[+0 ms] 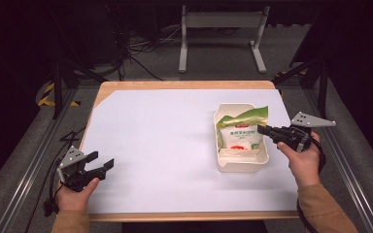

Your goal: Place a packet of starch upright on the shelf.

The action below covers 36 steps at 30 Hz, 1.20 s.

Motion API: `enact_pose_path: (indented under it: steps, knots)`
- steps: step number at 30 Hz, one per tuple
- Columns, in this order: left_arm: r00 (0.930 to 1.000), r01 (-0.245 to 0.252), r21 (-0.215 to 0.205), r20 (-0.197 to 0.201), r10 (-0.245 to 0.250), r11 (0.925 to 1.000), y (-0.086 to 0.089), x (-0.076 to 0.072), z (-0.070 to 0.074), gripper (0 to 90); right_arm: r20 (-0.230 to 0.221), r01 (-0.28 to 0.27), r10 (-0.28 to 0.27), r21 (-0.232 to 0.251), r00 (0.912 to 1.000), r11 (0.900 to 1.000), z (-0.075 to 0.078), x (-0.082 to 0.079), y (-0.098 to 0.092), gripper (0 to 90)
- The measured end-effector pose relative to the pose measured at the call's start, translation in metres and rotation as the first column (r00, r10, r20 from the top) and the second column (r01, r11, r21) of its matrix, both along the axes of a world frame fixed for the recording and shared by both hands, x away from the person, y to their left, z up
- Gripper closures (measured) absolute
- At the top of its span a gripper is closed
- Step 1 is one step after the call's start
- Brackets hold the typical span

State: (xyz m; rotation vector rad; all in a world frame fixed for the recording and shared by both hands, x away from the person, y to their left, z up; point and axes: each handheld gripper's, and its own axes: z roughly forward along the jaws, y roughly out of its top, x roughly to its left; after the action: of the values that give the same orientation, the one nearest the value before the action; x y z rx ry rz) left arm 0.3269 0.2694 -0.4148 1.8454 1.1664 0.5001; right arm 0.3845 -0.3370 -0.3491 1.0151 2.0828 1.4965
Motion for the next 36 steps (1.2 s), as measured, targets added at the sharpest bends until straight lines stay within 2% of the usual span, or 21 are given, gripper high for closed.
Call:
enact_pose_path:
  steps: [6, 10, 12, 15, 21, 28, 36]
  knots:
    - [1.0000, 0.003, 0.003, 0.000, -0.003, 1.0000, 0.000, 0.000, 0.000, 31.5, -0.003, 0.004, -0.004, -0.014, 1.0000, 1.000, 0.000, -0.001, -0.001, 87.2]
    - [1.0000, 0.000, 0.000, 0.000, 0.000, 1.0000, 0.000, 0.000, 0.000, 31.5, 0.000, 0.009, -0.009, -0.025, 1.0000, 1.000, 0.004, -0.002, 0.001, 81.7]
    - [1.0000, 0.003, 0.003, 0.001, -0.003, 1.0000, 0.000, 0.000, 0.000, 31.5, -0.002, 0.010, -0.010, 0.000, 1.0000, 1.000, 0.006, -0.002, 0.000, 75.1]
    - [1.0000, 0.004, 0.002, 0.001, -0.004, 1.0000, -0.001, 0.000, 0.000, 31.5, 0.020, 0.025, -0.025, 0.004, 0.9995, 1.000, 0.012, -0.004, -0.002, 62.1]
    - [1.0000, 0.002, -0.001, 0.003, -0.002, 1.0000, -0.001, -0.001, 0.001, 31.4, 0.056, 0.039, -0.040, 0.017, 0.9976, 0.999, 0.022, -0.008, -0.009, 47.4]
    - [0.9999, 0.008, 0.000, 0.008, -0.008, 1.0000, -0.001, 0.000, 0.001, 31.4, 0.074, 0.063, -0.063, 0.009, 0.9953, 0.998, 0.030, -0.014, -0.020, 41.2]
    - [0.9998, 0.019, -0.003, 0.010, -0.019, 0.9998, -0.003, 0.003, 0.002, 31.1, 0.075, 0.097, -0.092, -0.059, 0.9929, 0.994, 0.032, -0.025, -0.041, 38.0]
